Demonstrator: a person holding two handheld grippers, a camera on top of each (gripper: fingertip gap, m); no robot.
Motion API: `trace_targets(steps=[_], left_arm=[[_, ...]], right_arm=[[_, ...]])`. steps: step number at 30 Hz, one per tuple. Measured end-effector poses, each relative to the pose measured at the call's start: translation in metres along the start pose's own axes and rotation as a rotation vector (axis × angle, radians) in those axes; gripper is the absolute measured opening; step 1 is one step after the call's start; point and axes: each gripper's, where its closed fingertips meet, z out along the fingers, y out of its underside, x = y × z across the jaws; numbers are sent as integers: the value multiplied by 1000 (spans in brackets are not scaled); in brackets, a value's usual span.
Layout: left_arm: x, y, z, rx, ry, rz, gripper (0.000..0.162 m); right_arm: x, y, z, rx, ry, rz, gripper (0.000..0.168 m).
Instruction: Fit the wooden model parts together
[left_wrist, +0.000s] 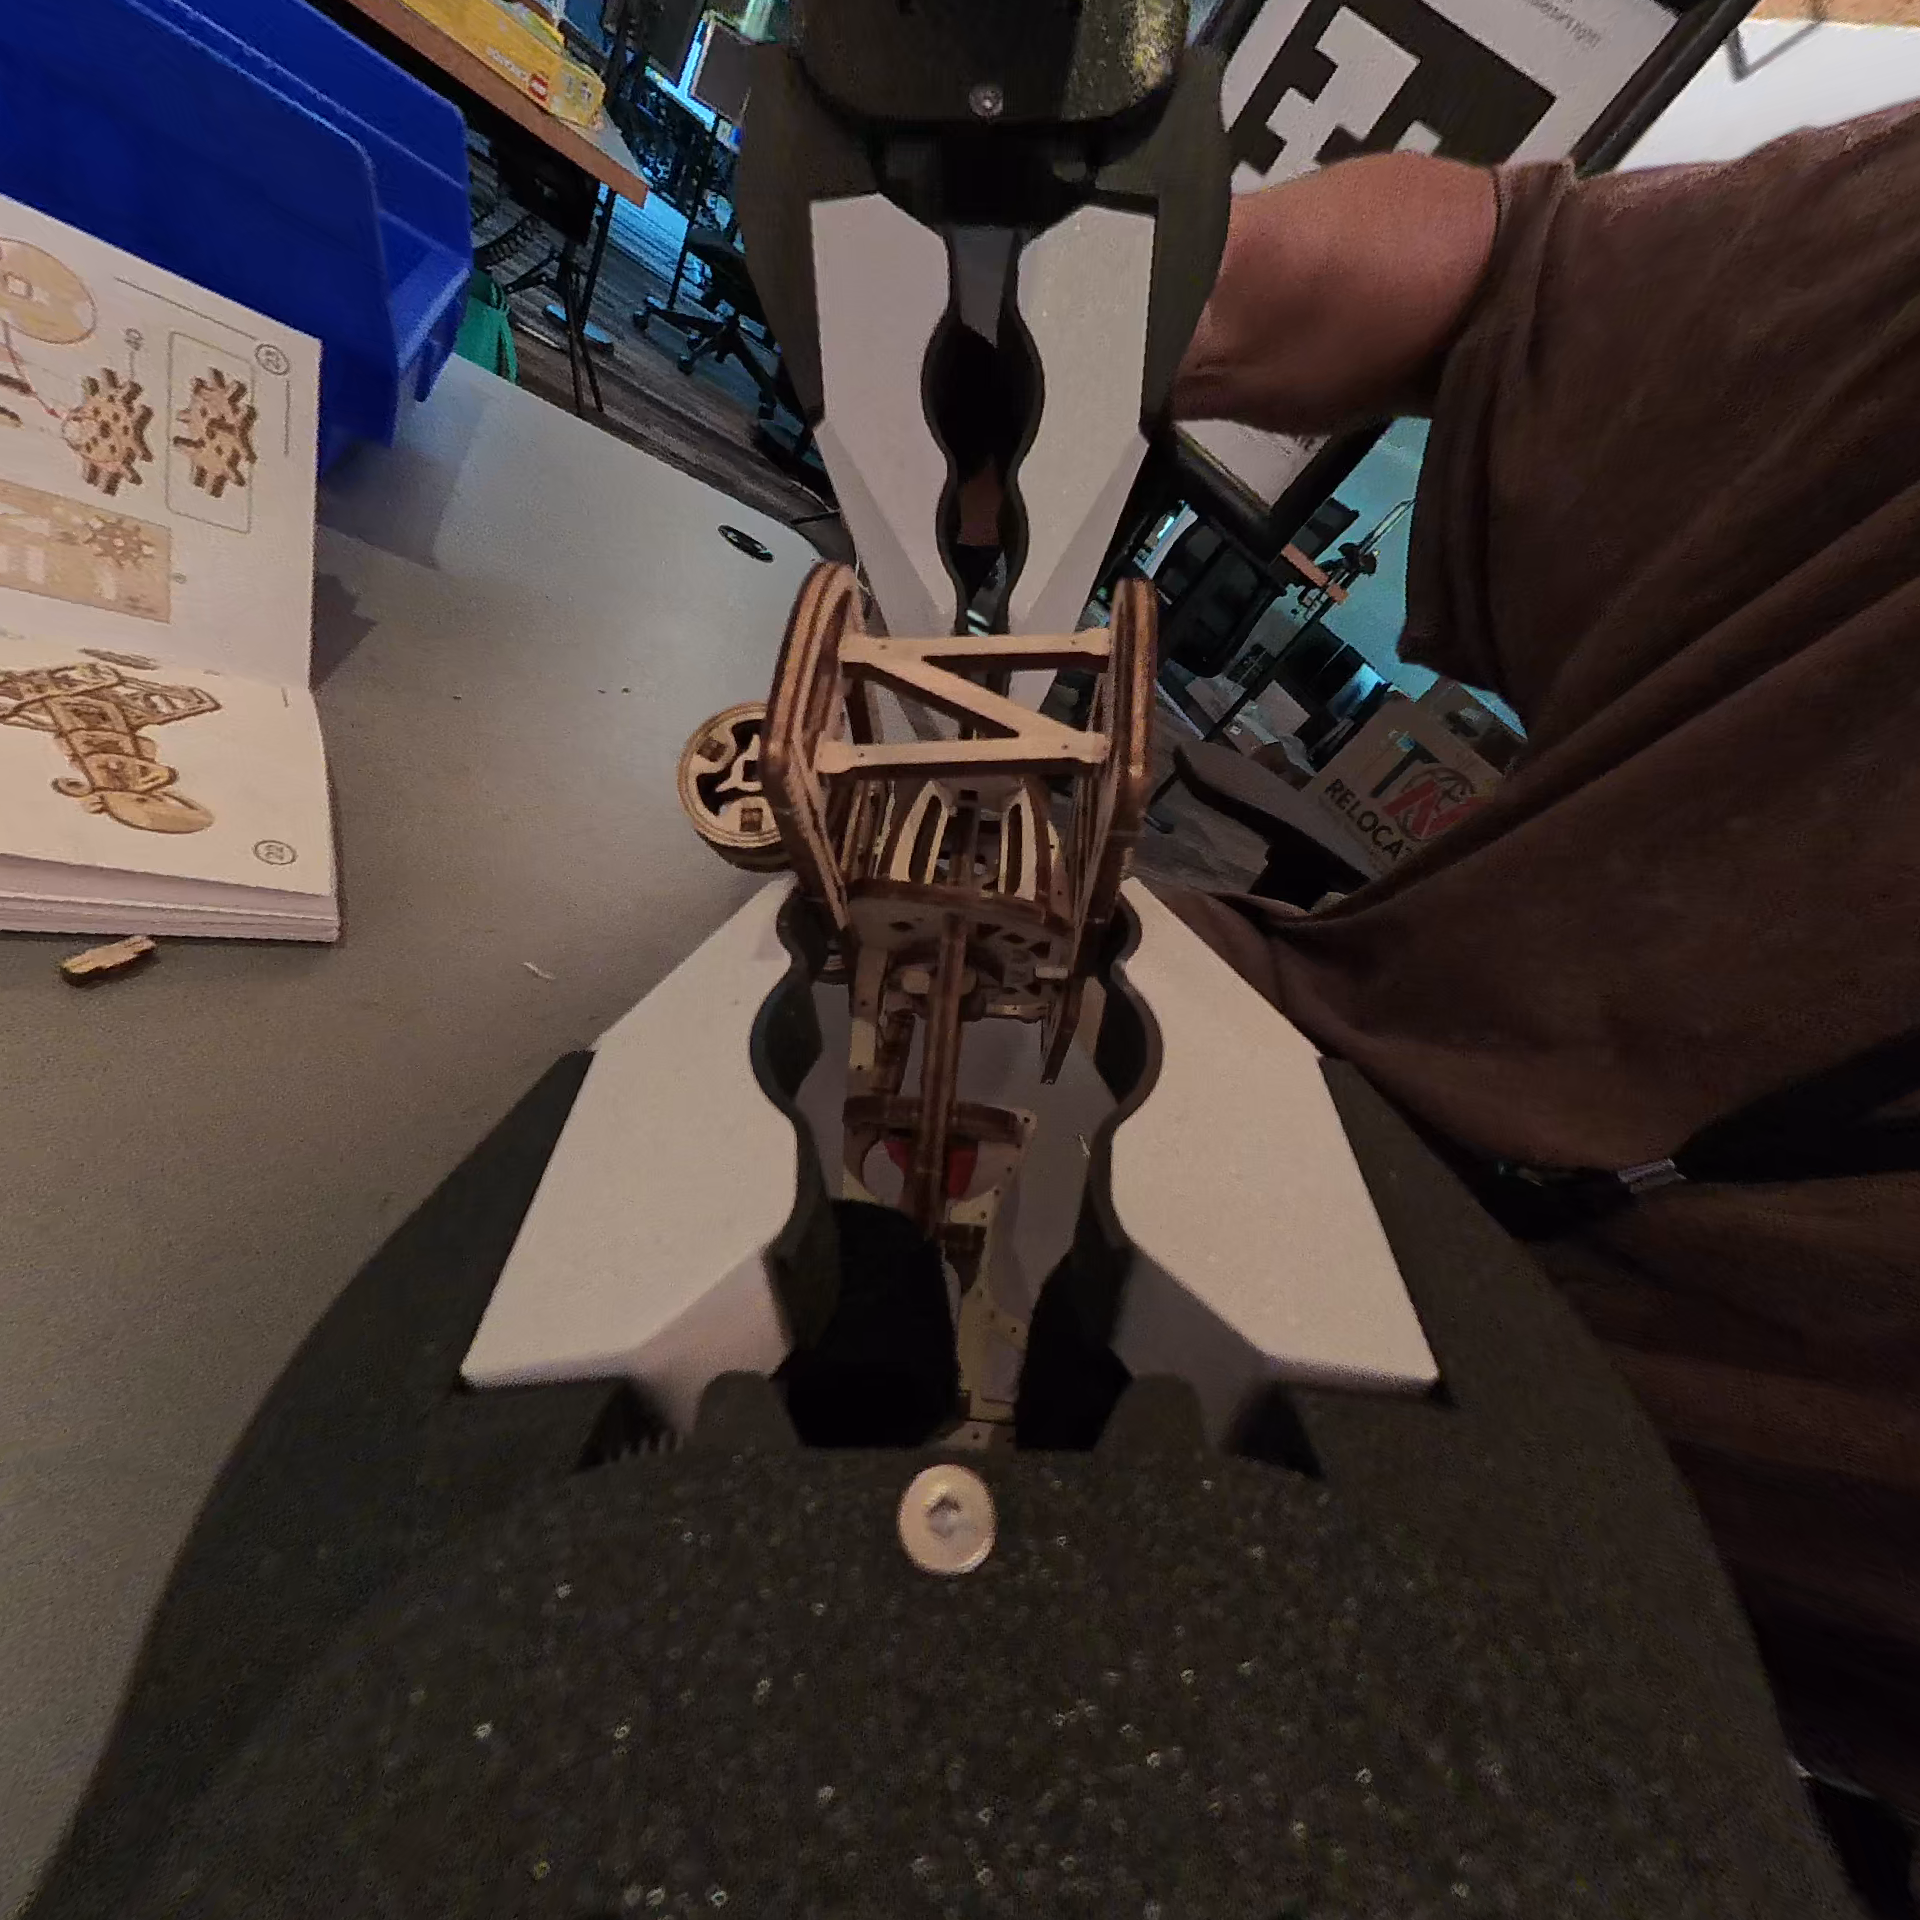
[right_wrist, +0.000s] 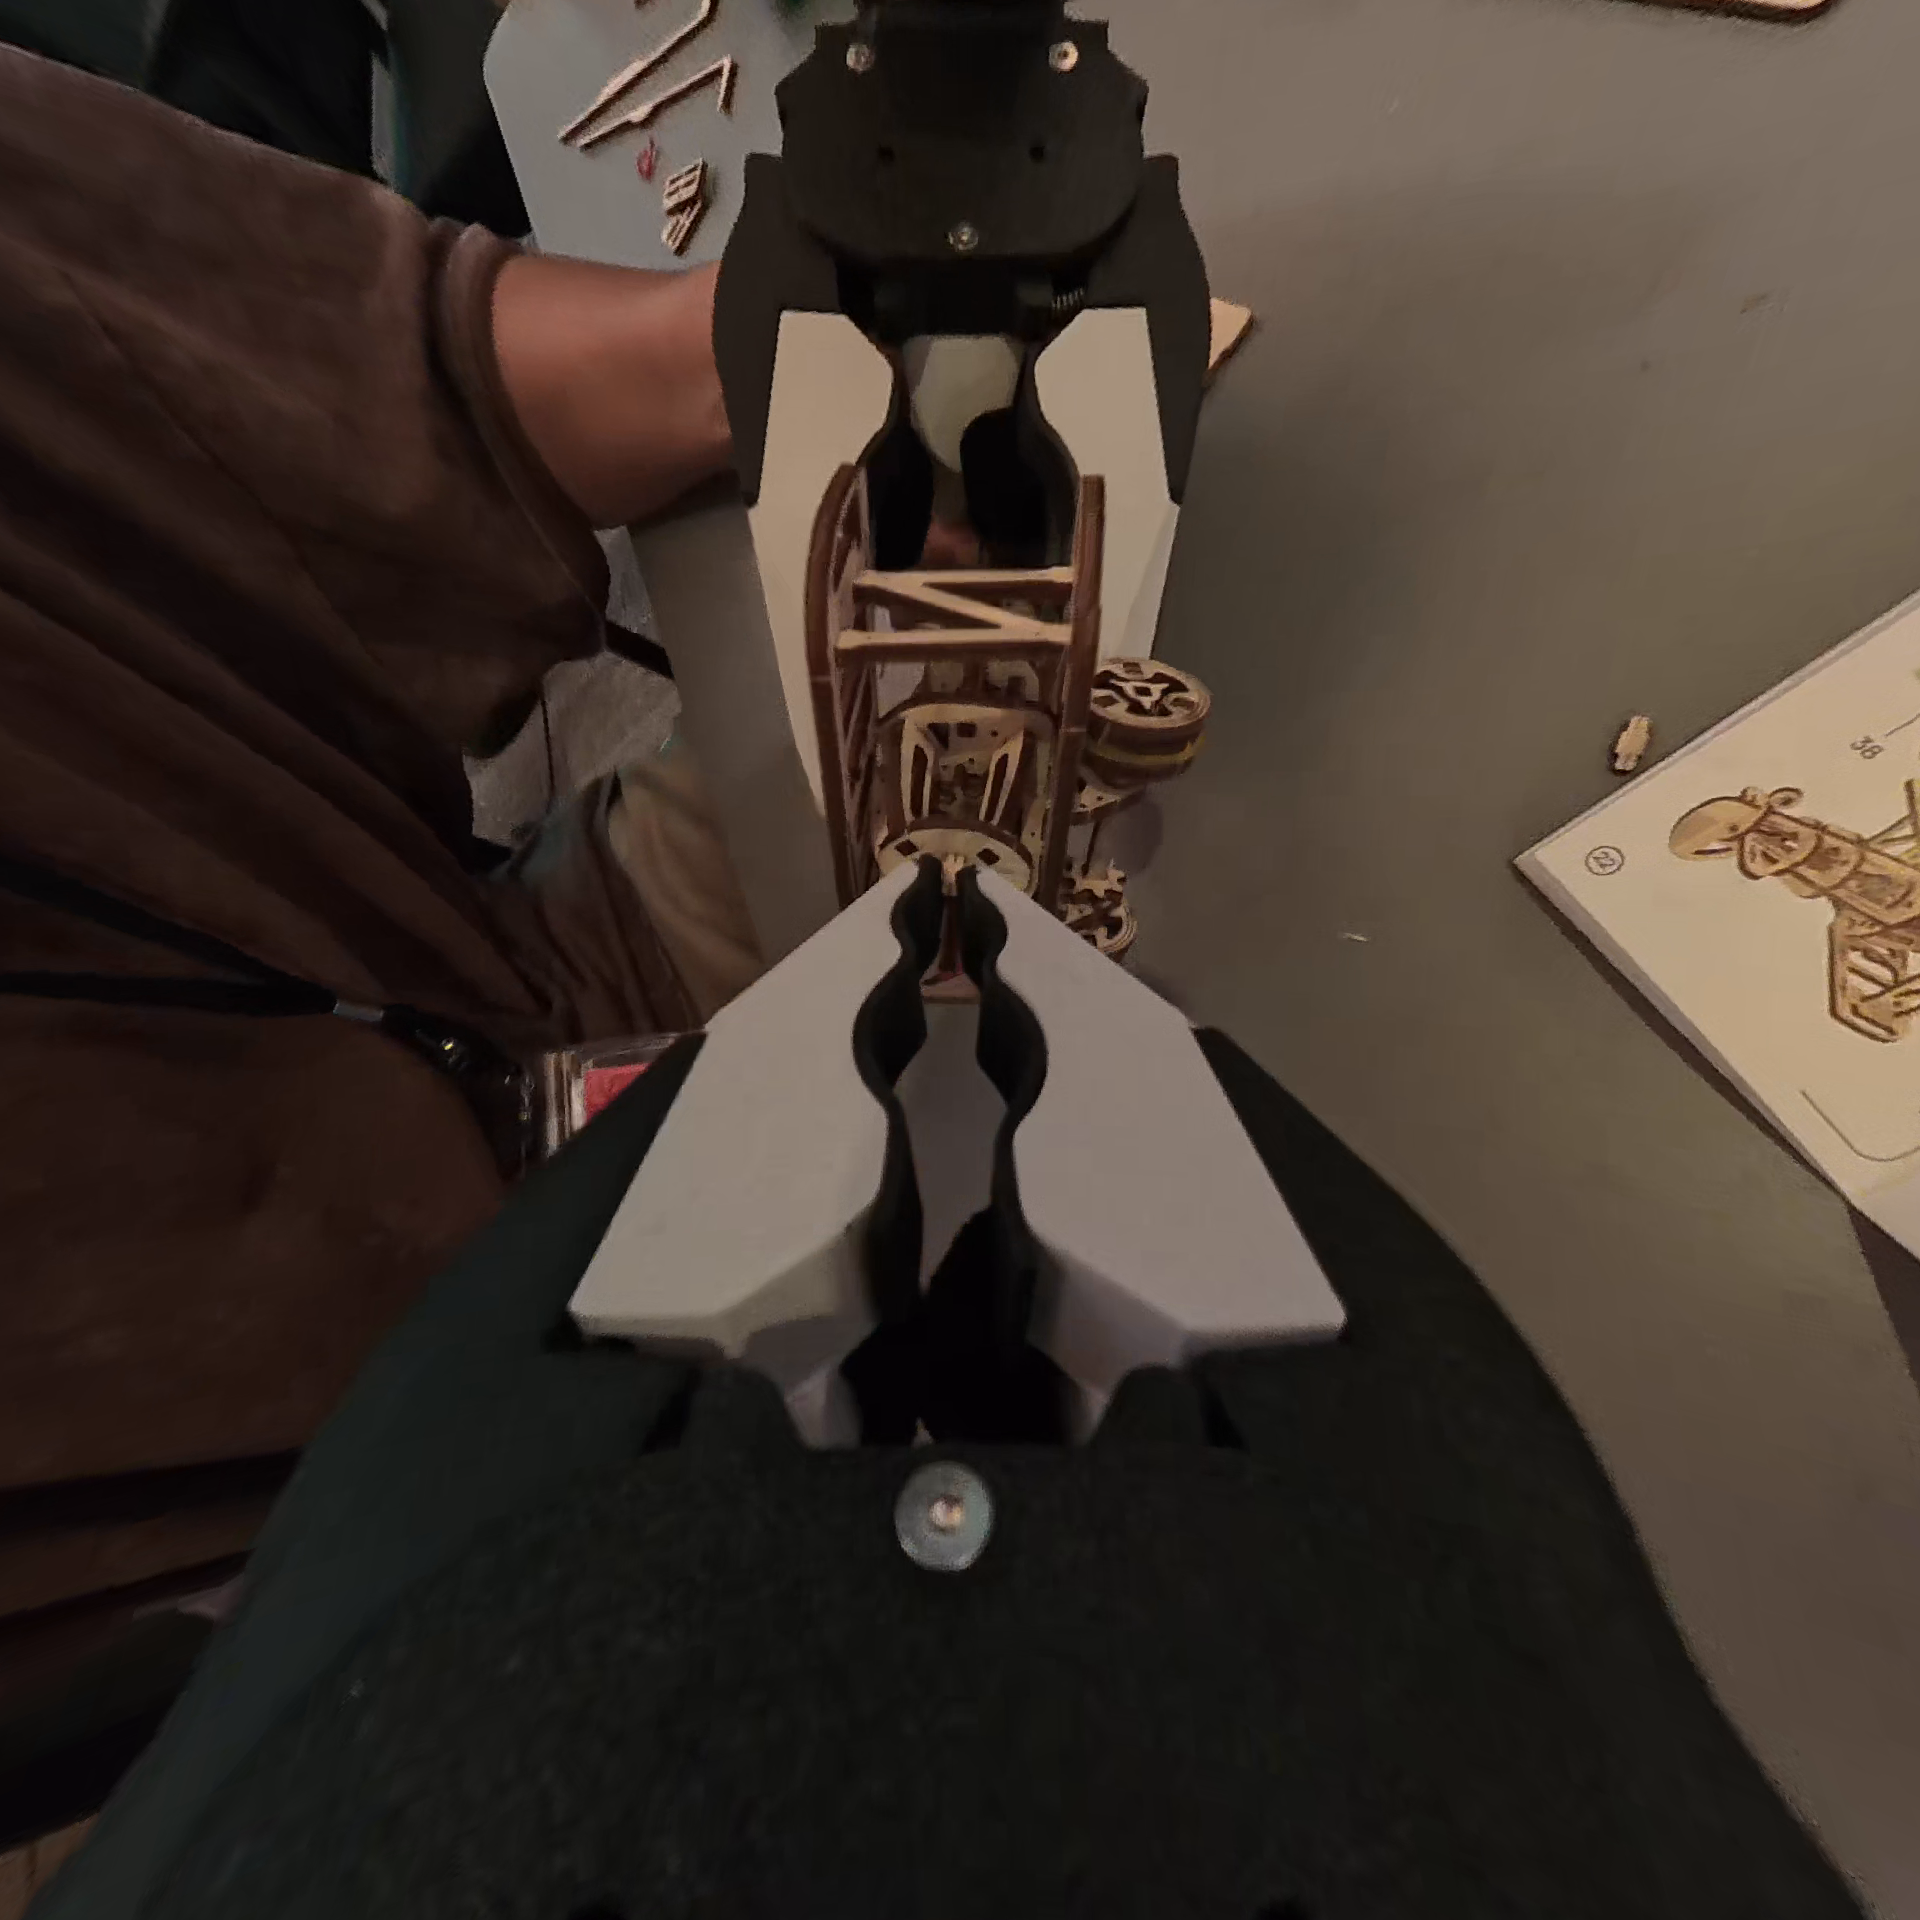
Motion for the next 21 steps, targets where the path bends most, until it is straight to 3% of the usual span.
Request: trace_targets(steps=[10, 21], left_arm=[[-2, 1, 0, -7, -12, -9, 48], [3, 5, 1, -29, 14, 2, 48]], right_arm=[[3, 2, 3, 139, 1, 11, 1], [-2, 5, 5, 108, -79, 52, 1]])
